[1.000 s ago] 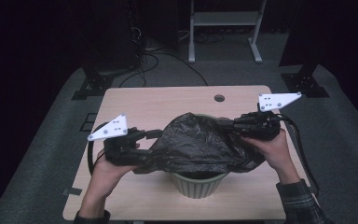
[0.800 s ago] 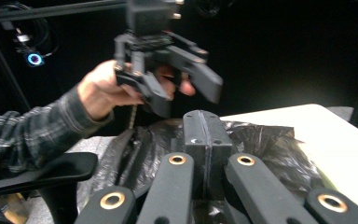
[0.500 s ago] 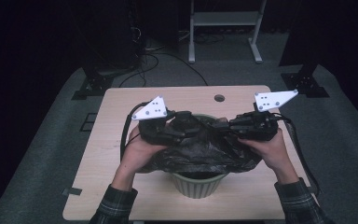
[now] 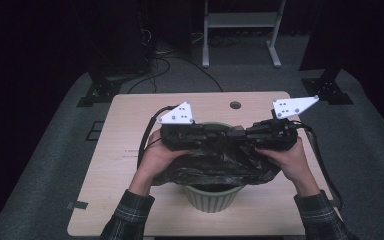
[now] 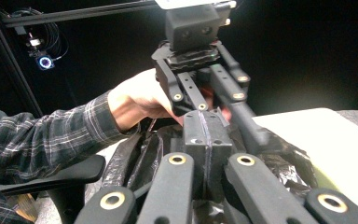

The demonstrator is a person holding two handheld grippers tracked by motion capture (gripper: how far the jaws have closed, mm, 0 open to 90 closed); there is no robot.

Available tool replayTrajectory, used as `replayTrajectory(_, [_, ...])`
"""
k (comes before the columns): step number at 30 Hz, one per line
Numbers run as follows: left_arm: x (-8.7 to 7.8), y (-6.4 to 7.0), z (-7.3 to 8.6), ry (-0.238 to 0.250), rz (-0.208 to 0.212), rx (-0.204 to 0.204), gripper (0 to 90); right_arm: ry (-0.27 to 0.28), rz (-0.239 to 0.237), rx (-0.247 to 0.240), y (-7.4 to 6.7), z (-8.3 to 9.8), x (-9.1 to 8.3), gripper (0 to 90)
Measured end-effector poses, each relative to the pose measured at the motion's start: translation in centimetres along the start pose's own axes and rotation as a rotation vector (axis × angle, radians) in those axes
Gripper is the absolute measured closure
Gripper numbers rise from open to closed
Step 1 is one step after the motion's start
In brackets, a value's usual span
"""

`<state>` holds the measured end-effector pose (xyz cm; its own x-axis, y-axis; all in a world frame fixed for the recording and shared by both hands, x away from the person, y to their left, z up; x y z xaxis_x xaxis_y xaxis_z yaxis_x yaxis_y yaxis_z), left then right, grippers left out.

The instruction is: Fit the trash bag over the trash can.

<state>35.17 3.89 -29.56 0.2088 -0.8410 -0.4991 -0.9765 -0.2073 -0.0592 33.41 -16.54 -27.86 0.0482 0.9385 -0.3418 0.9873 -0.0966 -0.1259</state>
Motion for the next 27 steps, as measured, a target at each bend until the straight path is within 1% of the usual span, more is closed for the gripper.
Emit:
replayTrajectory(1, [-0.2, 0.1, 0.1, 0.001, 0.009, -0.002, 86.6, -0.003, 0.002, 0.002, 0.0, 0.0, 0.0, 90.0])
replayTrajectory(2, [-0.3, 0.4, 0.2, -0.003, 0.011, 0.000, 88.9, -0.007, 0.009, -0.001, 0.0, 0.1, 0.0, 90.0])
replayTrajectory(3, [-0.5, 0.7, 0.4, -0.010, 0.019, 0.011, 89.4, -0.005, 0.012, -0.004, 0.0, 0.2, -0.1, 80.6])
replayTrajectory(4, [-0.7, 1.1, 0.5, -0.012, 0.027, 0.024, 89.4, 0.001, 0.014, 0.008, 0.1, 0.3, -0.2, 75.2])
replayTrajectory(6, [-1.1, 1.9, 0.9, -0.025, 0.034, 0.044, 89.4, 0.014, 0.033, 0.029, 0.5, 0.4, -0.8, 72.0])
replayTrajectory(7, [-1.4, 2.2, 1.1, -0.031, 0.030, 0.055, 89.4, 0.020, 0.059, 0.039, 0.8, 0.5, -1.2, 70.0])
replayTrajectory(9, [-1.8, 3.0, 1.4, -0.028, 0.040, 0.061, 89.3, 0.017, 0.096, 0.058, 1.5, 0.7, -1.9, 70.0])
replayTrajectory(10, [-2.0, 3.4, 1.5, -0.032, 0.036, 0.071, 89.3, 0.013, 0.128, 0.064, 1.9, 0.8, -2.2, 69.2])
replayTrajectory(11, [-2.1, 3.7, 1.7, -0.036, 0.042, 0.081, 89.3, 0.007, 0.155, 0.075, 2.4, 1.0, -2.5, 67.5])
replayTrajectory(14, [-2.2, 4.3, 2.0, -0.037, 0.050, 0.092, 89.2, -0.006, 0.220, 0.136, 4.3, 1.7, -2.8, 61.7])
replayTrajectory(16, [-2.1, 4.6, 2.1, -0.037, 0.059, 0.097, 89.2, -0.012, 0.256, 0.173, 5.8, 2.1, -2.8, 58.0])
replayTrajectory(19, [-2.0, 5.1, 2.1, -0.038, 0.077, 0.107, 89.3, -0.035, 0.255, 0.222, 7.5, 2.6, -2.2, 56.2])
replayTrajectory(21, [-2.0, 5.3, 2.1, -0.034, 0.078, 0.111, 89.2, -0.060, 0.235, 0.228, 8.0, 2.8, -1.4, 55.5])
replayTrajectory(22, [-2.0, 5.5, 2.1, -0.030, 0.082, 0.116, 89.3, -0.074, 0.240, 0.229, 8.1, 2.9, -1.1, 54.5])
replayTrajectory(24, [-2.2, 6.1, 2.1, -0.030, 0.088, 0.128, 89.3, -0.094, 0.233, 0.227, 8.1, 3.3, -0.6, 53.9])
replayTrajectory(25, [-2.2, 6.4, 2.1, -0.029, 0.093, 0.133, 89.2, -0.098, 0.237, 0.220, 8.0, 3.4, -0.5, 53.7])
replayTrajectory(27, [-2.4, 7.1, 2.1, -0.023, 0.102, 0.140, 89.3, -0.099, 0.229, 0.214, 7.7, 3.7, -0.5, 53.6])
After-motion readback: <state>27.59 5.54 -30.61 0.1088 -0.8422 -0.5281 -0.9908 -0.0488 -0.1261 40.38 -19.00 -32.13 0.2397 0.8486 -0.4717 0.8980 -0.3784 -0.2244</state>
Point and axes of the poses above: each handheld gripper's, and its own axes: x roughly forward along the jaws, z roughly out of its underside, y roughly to its right, the point moved 4 cm from there along x, roughly forward along the jaws, and after that the axes turned 9 degrees about -y, right-handed, at the moved point
